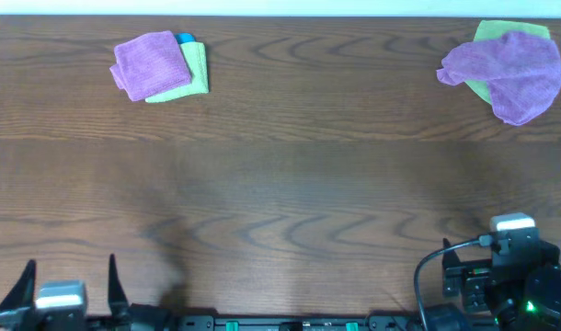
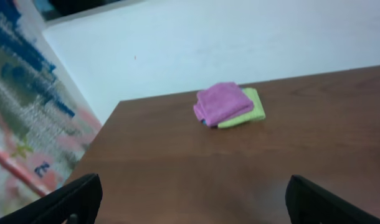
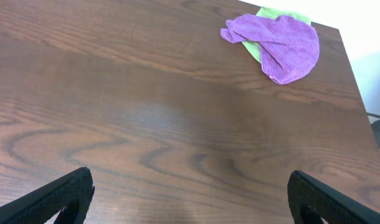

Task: Fold the cloth

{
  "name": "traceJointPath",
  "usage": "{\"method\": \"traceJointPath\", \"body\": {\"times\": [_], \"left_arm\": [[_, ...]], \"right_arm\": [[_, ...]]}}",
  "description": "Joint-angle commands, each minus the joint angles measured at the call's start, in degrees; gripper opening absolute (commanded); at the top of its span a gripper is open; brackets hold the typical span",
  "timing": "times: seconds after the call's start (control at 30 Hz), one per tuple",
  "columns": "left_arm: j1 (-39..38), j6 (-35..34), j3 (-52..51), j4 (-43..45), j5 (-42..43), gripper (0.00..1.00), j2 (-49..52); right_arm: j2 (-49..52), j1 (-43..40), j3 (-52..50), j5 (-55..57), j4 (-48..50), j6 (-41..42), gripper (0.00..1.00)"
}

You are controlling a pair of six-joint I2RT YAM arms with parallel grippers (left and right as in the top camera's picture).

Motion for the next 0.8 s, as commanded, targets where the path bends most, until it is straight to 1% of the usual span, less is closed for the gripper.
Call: {"method": "traceJointPath", "body": {"times": [0.0,0.23,0.4,0.57,0.77], "left_arm": [[0.22,1.01,-5.38,2.73,2.19,0.95,-3.10],[0.22,0.94,-18.27,12.72,5.77,0.95,-6.10],[0.57,-0.74,-26.01,19.96,7.54,0.95,-7.52],[4.68,-1.40,-30.27,23.56,10.97,0.95,-7.82],[12.48,-1.36,-31.34,23.32,12.15,0.95,-7.82]], "right_arm": [[-0.33,-0.31,0.63,0.48,-0.11,0.92,0.99],[-0.33,-0.31,0.63,0.48,-0.11,0.92,0.99],[-0.33,-0.31,0.63,0.48,-0.11,0.92,0.99],[-0.33,-0.31,0.63,0.48,-0.11,0.92,0.99],[-0.33,-0.31,0.63,0.48,-0.11,0.92,0.99]]}}
